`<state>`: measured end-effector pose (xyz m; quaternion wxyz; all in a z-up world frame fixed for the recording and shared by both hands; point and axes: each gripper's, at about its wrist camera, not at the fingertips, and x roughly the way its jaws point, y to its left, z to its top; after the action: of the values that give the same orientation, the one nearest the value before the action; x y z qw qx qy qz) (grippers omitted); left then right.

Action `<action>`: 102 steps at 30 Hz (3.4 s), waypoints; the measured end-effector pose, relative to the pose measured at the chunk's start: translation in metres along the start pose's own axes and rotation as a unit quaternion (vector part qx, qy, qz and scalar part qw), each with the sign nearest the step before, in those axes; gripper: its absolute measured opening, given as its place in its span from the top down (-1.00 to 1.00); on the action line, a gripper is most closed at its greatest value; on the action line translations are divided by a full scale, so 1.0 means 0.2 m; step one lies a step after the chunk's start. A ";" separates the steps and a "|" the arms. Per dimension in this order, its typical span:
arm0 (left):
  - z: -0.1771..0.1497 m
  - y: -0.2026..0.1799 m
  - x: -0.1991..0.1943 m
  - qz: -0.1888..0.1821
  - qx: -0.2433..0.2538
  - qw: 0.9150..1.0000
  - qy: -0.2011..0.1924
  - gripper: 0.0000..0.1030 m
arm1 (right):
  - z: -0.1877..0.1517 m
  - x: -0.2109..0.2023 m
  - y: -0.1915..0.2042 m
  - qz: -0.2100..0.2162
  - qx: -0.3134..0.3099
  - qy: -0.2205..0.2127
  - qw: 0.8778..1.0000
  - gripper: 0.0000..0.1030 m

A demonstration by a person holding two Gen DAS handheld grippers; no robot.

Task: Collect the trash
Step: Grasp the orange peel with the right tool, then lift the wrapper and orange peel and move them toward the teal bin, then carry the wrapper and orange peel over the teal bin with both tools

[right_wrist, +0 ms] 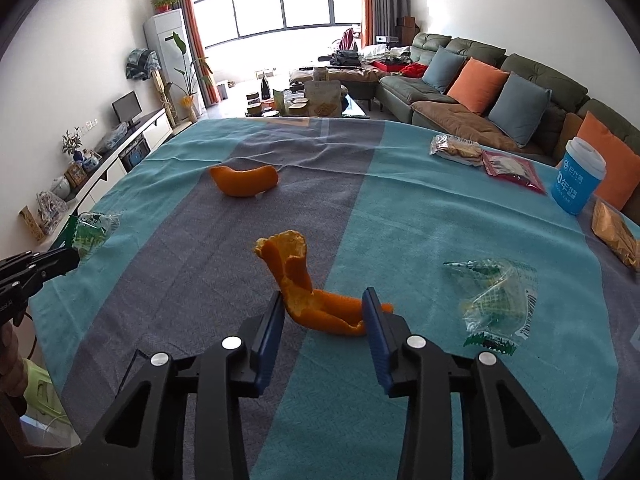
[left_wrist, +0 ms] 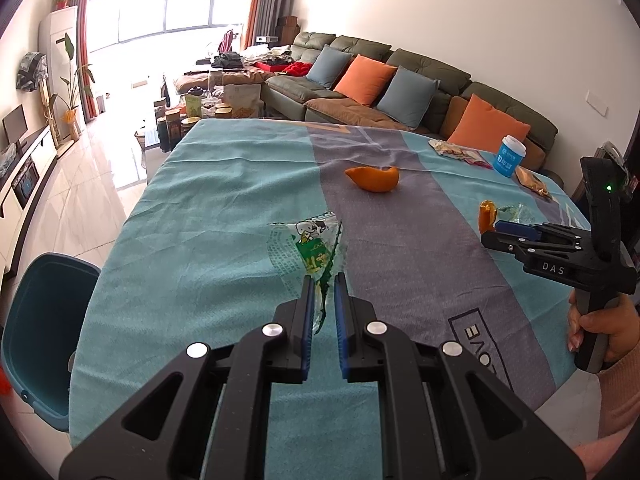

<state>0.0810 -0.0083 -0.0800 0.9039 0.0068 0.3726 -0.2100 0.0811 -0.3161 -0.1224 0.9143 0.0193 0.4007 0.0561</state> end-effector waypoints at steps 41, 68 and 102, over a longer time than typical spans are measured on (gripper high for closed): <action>-0.09 0.19 -0.29 0.045 -0.028 0.998 -0.031 0.80 | 0.10 -0.09 0.72 0.215 -0.086 -0.039 0.972 0.85; -0.13 0.38 -0.41 0.088 -0.063 0.993 -0.043 0.80 | 0.15 0.00 1.05 0.273 -0.127 -0.024 0.953 0.85; -0.19 0.70 -0.57 0.158 -0.122 0.978 -0.062 0.80 | 0.26 0.09 1.40 0.336 -0.162 -0.002 0.928 0.85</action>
<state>0.0370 0.1682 -0.0496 0.9411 -0.0575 0.3327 -0.0180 0.1076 -0.0361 -0.0773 0.8332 0.0046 0.3542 0.4246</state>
